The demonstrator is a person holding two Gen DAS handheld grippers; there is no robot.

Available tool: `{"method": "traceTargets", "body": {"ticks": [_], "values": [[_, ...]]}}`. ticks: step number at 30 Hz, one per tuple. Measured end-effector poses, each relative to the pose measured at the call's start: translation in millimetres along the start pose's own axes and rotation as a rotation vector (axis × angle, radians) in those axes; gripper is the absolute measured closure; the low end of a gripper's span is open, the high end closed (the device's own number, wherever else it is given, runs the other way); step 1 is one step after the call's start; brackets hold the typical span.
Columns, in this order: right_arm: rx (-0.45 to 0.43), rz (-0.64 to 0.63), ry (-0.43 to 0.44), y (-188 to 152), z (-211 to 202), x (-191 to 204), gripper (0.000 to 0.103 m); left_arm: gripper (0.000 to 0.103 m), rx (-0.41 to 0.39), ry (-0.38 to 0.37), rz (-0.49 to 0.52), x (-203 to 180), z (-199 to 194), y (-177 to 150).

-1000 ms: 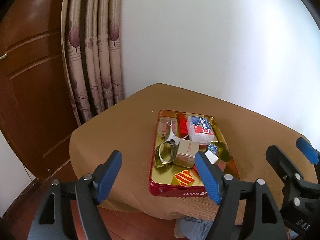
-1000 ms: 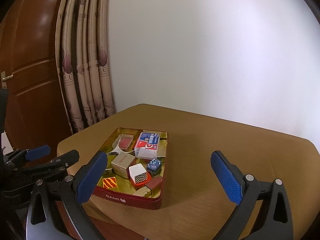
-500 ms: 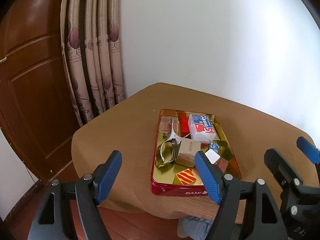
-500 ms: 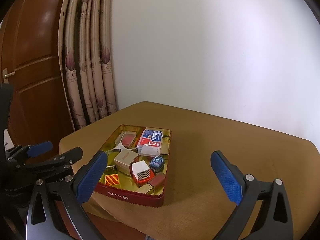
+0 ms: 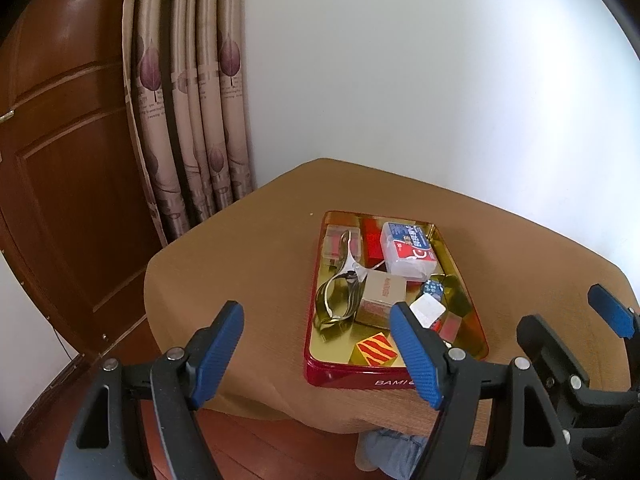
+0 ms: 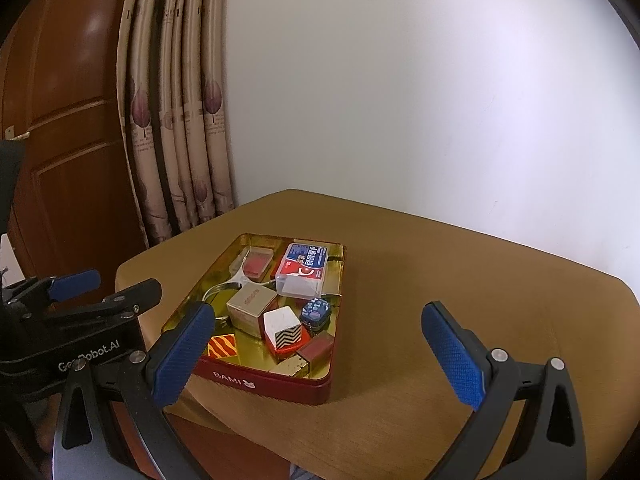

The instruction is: Organize rigid objects

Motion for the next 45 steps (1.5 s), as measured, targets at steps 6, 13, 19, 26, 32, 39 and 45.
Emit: {"method": "traceTargets", "body": {"ticks": [6, 13, 19, 26, 32, 39, 45], "values": [[0.007, -0.003, 0.004, -1, 1, 1, 0.001, 0.025, -0.003, 0.007, -0.002, 2, 0, 0], [0.018, -0.007, 0.004, -3, 3, 3, 0.001, 0.023, 0.020, 0.016, -0.006, 4, 5, -3], [0.019, -0.008, 0.008, -3, 4, 4, 0.001, 0.021, 0.024, 0.017, -0.012, 6, 7, -4], [0.023, -0.014, 0.013, -4, 3, 6, 0.001, 0.019, 0.026, 0.039, -0.016, 7, 12, -10], [0.023, -0.015, 0.017, -4, 3, 6, 0.001, 0.019, -0.003, 0.049, -0.019, 7, 9, -11], [0.019, -0.011, 0.010, -2, 2, 5, 0.000, 0.019, -0.003, 0.050, -0.011, 6, 8, -10], [0.021, -0.009, 0.006, -2, 4, 4, 0.000, 0.019, 0.026, 0.033, -0.032, 9, 12, -11]]}}
Point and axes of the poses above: each gripper's, at about its wrist camera, not at the fingertips, and z roughly the way its jaws point, x to its left, y to its top, the point moved 5 cm from there along z, roughly the way its jaws point, and after that the axes turned 7 degrees about -x, right-handed, at the moved point
